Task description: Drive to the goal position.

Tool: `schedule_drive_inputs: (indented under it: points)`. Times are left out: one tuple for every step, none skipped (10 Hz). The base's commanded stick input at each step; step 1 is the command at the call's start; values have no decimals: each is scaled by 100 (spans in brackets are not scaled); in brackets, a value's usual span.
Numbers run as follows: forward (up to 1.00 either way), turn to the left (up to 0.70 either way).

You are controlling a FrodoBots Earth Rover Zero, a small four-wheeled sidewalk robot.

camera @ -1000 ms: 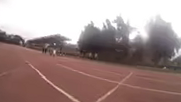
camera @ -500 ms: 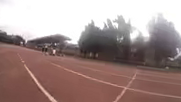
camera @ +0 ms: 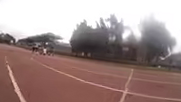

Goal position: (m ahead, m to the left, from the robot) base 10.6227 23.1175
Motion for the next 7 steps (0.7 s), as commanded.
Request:
schedule_drive_inputs:
  points:
    - [70,5]
    - [70,16]
    - [70,13]
    - [70,10]
    - [70,7]
    - [70,6]
    - [70,-4]
